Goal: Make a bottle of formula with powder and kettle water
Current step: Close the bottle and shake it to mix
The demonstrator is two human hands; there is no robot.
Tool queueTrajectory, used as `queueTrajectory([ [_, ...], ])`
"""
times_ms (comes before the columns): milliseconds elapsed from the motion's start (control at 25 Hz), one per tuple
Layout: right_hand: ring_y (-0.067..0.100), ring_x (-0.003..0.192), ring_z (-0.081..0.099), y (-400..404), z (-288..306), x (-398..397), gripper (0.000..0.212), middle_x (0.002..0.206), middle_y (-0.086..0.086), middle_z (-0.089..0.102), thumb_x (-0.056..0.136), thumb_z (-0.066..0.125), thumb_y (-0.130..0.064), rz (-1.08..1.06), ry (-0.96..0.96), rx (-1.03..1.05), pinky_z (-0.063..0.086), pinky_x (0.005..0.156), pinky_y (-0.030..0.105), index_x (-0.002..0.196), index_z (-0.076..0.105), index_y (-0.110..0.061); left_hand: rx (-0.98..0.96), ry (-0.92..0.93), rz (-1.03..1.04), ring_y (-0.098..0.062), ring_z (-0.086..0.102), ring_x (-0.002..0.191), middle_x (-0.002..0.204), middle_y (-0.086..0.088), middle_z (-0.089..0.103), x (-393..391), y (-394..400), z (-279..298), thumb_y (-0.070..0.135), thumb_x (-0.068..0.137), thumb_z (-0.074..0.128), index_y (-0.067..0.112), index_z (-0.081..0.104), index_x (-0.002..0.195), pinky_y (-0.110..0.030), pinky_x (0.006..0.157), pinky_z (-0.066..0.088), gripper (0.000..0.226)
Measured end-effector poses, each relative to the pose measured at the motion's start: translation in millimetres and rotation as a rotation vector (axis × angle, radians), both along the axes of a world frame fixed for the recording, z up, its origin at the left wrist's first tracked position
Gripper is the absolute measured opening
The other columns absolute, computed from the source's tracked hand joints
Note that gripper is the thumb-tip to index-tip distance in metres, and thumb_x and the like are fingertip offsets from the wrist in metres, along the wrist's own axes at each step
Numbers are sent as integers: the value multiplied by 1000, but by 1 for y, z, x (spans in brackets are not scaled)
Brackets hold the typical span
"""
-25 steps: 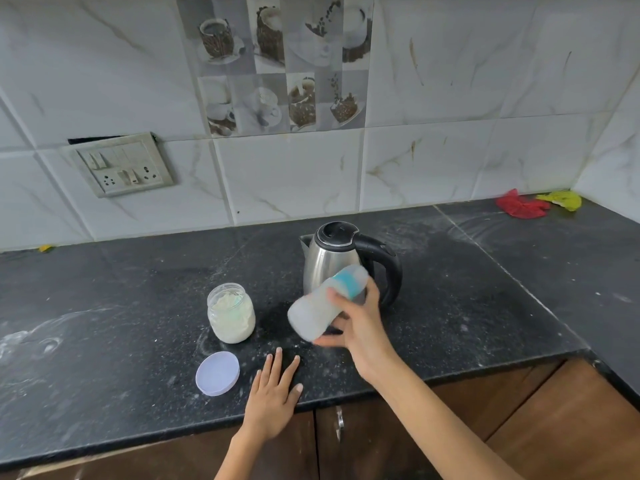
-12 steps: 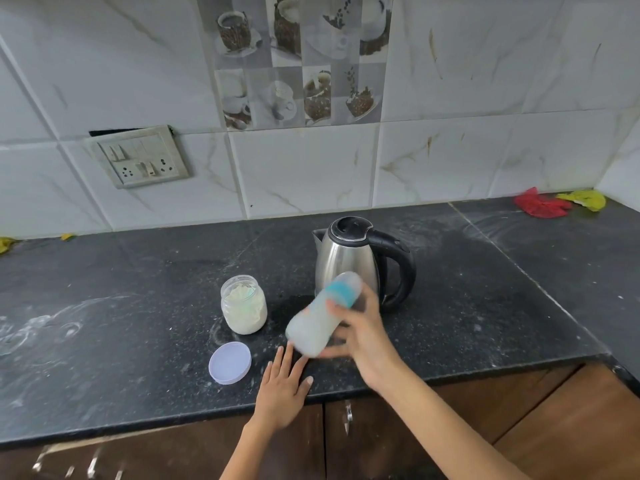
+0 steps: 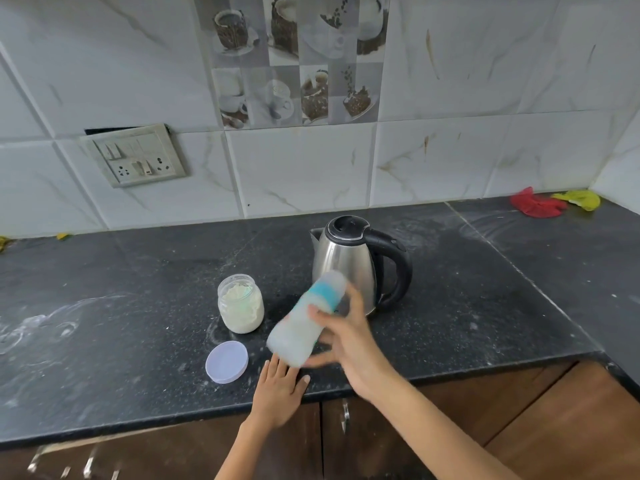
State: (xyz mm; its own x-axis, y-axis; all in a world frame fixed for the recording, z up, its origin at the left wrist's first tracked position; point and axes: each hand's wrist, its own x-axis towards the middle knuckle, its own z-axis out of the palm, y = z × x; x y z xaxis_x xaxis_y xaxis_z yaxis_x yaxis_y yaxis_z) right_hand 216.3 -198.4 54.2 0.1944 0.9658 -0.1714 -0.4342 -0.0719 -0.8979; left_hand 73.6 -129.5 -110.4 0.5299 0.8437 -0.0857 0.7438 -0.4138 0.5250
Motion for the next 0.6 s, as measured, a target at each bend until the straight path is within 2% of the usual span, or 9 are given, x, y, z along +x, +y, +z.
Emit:
queueTrajectory([
  [80,26,107,70,-10,-12,-14,81,113,-3,71,70,86,-26,160,-113,-25,61,67,58,127,37,-57,-58,-84,35,-21,29,143,154,-6,32,-2,-1,-1,31,93,55,15,29,146,-33,118,25,61],
  [120,24,108,69,-11,-16,-14,83,114,-3,71,69,86,-27,162,-140,-16,61,67,55,126,36,-59,-30,-78,57,-21,29,143,153,-7,33,-3,0,1,32,93,55,14,29,146,-32,118,25,62],
  [160,22,109,68,-7,-20,-9,85,118,-2,69,72,85,-24,109,-198,19,62,68,52,128,33,-59,35,-8,40,-22,21,146,157,-7,26,-3,1,0,34,96,48,15,24,148,-34,121,18,61],
  [240,17,111,66,3,-26,7,92,129,-6,59,78,81,-15,-18,-446,105,62,80,40,134,23,-58,79,71,7,-21,-3,150,162,-3,2,-2,1,1,40,100,32,24,9,151,-38,122,1,58],
  [360,15,118,60,10,-45,14,96,133,-7,53,77,82,-19,-75,-873,131,51,99,36,142,16,-44,88,164,-1,-20,-15,148,161,0,-14,0,2,4,45,101,25,31,5,151,-39,120,-5,56],
  [480,16,121,57,16,-73,20,89,133,-3,54,75,84,-24,-69,-985,73,50,102,38,136,20,-41,67,196,-18,-20,-16,148,160,-1,-16,0,0,7,45,101,24,33,3,150,-39,120,-5,55],
  [600,19,122,57,21,-96,25,84,135,-2,55,73,85,-25,-96,-1063,37,49,98,33,132,26,-35,60,207,-16,-20,-16,148,160,-1,-16,0,-1,10,44,101,25,34,3,150,-39,120,-5,55],
])
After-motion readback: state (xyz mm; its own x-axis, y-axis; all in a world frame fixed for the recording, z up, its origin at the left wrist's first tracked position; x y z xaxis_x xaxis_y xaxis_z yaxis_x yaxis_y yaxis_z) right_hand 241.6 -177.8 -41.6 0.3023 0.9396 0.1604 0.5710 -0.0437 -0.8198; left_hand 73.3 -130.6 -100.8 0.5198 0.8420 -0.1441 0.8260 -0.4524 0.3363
